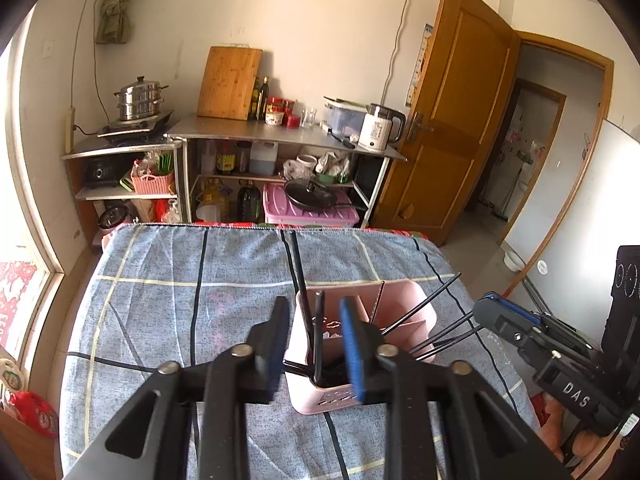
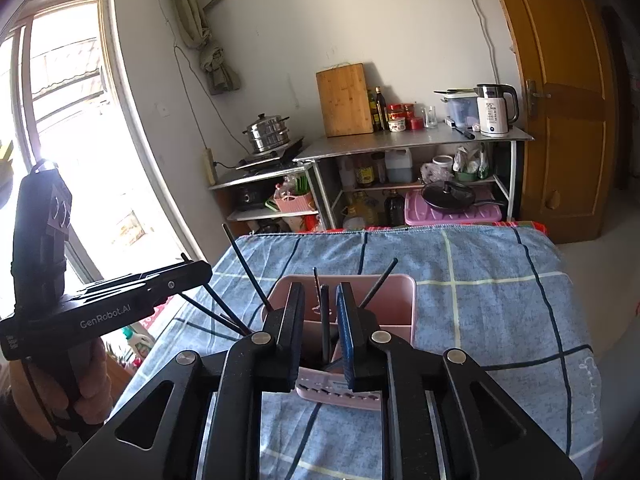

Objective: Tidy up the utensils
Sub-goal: 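Lower the held chopsticks with both tools into the pink basket, then open both tools and move them down to the wooden chopsticks on the sheet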

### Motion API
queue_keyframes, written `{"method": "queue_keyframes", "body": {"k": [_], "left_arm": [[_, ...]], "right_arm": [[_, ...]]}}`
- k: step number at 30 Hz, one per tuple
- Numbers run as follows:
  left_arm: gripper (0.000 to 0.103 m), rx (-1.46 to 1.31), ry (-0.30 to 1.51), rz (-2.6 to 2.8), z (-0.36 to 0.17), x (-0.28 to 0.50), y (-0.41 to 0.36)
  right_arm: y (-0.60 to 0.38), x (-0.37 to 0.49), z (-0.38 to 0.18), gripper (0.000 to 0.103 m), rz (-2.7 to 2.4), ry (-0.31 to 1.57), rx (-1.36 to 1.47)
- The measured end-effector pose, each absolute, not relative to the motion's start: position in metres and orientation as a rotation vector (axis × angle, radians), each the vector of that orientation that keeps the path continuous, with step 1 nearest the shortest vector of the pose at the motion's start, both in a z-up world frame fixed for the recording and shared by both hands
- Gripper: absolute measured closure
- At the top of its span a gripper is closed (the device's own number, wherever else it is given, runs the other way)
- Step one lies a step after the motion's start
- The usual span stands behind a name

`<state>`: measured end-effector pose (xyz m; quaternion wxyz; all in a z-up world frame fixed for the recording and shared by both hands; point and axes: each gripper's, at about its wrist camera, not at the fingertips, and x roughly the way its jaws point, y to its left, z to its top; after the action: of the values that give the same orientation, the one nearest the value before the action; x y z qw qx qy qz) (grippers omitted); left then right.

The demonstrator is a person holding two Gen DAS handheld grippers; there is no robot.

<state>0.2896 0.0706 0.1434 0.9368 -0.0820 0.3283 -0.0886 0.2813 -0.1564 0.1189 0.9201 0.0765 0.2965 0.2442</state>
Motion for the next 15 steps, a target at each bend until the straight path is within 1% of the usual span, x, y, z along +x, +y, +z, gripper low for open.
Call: {"method": "queue_keyframes", "body": {"k": [9,15], "left_arm": [[0.072,-0.177,0.575,-0.162,0.155,0.234,0.074],[0.072,-0.181,0.562,-0.171,0.135,0.193,0.064]], "right_arm": [[-0.186,0.24,0.131,0.085,0.492,0.557,0.174],[-0.206,0.203,0.113,0.085,0.468,0.563,0.182]]}}
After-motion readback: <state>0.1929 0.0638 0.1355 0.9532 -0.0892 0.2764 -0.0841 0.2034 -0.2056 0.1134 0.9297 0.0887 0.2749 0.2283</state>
